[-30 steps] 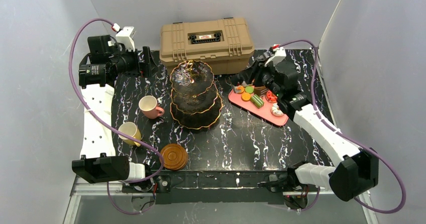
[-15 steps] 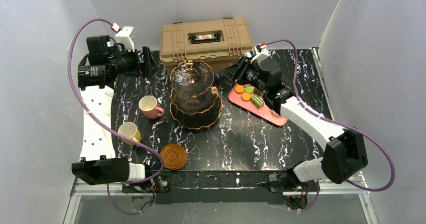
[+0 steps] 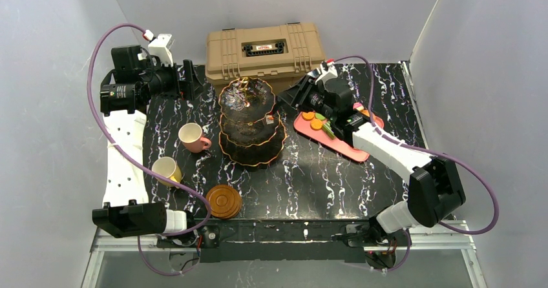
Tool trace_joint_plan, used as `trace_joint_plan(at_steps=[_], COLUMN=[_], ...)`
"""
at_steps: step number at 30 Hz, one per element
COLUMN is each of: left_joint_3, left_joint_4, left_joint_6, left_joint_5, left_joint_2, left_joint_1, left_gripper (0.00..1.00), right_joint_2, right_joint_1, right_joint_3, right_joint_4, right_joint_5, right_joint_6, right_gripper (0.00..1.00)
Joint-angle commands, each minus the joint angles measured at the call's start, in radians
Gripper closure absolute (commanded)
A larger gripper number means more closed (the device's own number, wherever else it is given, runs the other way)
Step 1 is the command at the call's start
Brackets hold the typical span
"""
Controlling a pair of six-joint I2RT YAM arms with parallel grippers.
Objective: Serve the afternoon tea
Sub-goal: Place the desert on the desert table.
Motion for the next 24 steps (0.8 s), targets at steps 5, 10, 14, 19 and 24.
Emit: trace_joint_plan(at_steps=[5, 10, 14, 19, 24], left_joint_3=[-0.008, -0.003, 0.002, 0.005, 0.000], left_joint_4=[0.006, 0.007, 0.007, 0.007, 0.007], left_joint_6=[-0.009, -0.012, -0.014, -0.014, -0.009], left_joint_5=[0.023, 0.022, 0.022, 0.018, 0.015], left_joint_2=[-0.036, -0.034, -0.031, -0.034, -0.038], left_joint_1=[0.007, 0.008, 0.008, 0.007, 0.006], left_gripper=[0.02, 0.02, 0.02, 0.02, 0.02], right_joint_2=[-0.014, -0.032, -0.044, -0.044, -0.054], right_joint_1=[0.009, 0.010, 0.010, 0.009, 0.009], right_joint_3=[0.046, 0.045, 0.054, 0.063, 0.064], right_joint_4=[-0.006, -0.007, -0.015, -0.013, -0.009], right_joint_5=[0.040, 0.049, 0.050, 0.036, 0.034], right_joint_6=[-0.048, -0.061, -0.070, -0.071, -0.070], right_gripper=[0.55, 0.49, 0.44, 0.38, 0.37])
